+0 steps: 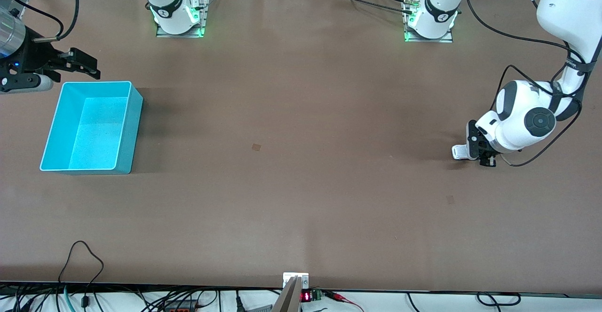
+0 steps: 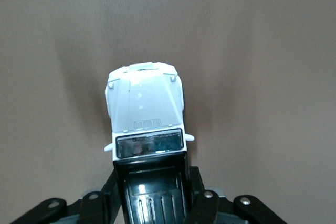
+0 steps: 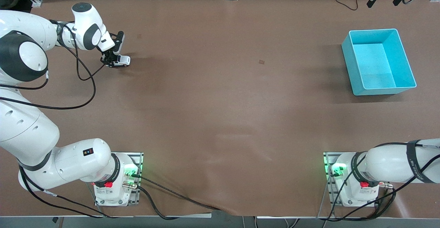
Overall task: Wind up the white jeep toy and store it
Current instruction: 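Drag the jeep backward along the table with the left gripper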
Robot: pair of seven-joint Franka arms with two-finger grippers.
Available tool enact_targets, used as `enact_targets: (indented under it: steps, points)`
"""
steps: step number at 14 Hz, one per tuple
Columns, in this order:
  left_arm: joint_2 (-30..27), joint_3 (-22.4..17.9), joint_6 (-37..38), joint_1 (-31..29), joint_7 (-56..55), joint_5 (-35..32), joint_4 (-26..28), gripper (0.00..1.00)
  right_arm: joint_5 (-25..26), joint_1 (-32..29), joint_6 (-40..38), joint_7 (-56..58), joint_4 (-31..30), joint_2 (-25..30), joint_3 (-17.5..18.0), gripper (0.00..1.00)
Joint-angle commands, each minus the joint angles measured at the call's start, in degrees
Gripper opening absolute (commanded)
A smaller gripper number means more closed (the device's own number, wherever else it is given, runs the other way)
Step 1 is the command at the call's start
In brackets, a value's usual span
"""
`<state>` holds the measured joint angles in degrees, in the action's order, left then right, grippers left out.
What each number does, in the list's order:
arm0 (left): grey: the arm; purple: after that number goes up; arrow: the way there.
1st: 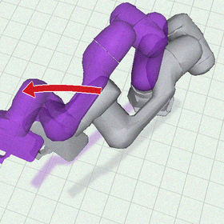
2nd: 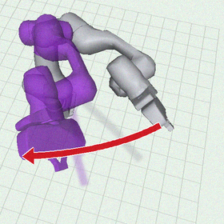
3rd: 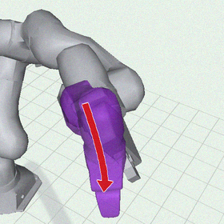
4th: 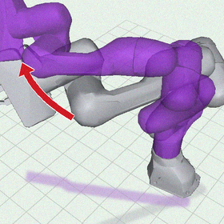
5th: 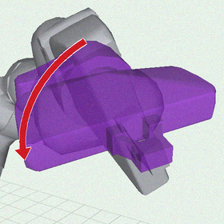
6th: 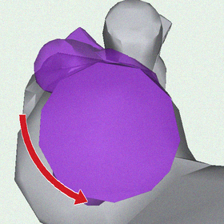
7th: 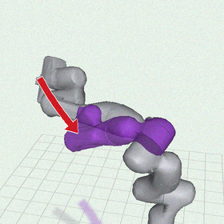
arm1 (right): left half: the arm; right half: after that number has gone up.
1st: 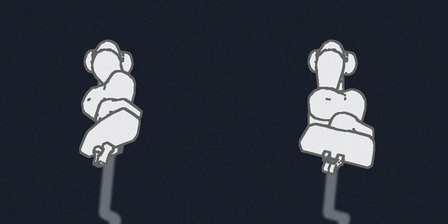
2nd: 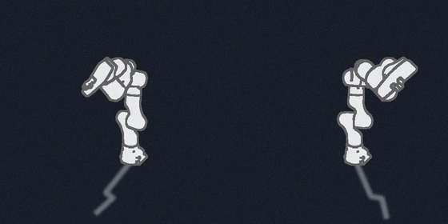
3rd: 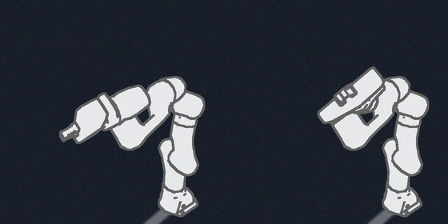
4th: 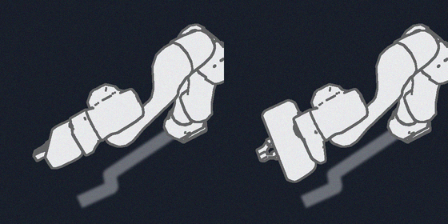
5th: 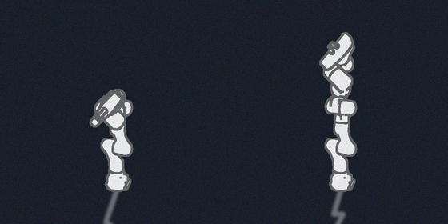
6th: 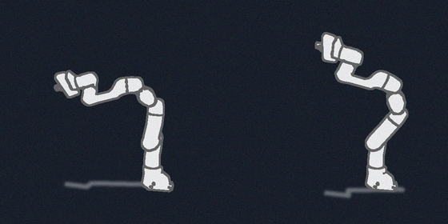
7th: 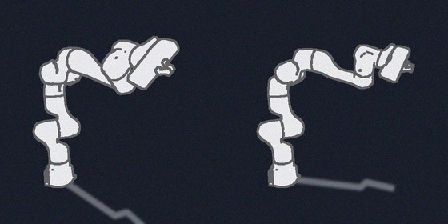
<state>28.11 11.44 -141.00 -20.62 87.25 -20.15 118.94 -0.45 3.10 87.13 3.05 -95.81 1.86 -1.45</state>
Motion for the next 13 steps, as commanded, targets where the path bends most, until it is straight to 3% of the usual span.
enact_targets:
  steps: [1, 13]
  points:
    - [7.49, -0.10, -3.49, -2.23, 2.92, -1.91, -4.25, 0.23, -1.04, 0.06, -0.29, -0.32, 1.06, -0.45, -0.04, 1.00]
    - [8.28, -0.10, -3.58, -6.88, 9.34, -2.00, -5.83, 0.24, -1.04, 0.24, -0.29, -0.32, 1.06, -0.54, -0.04, 1.00]
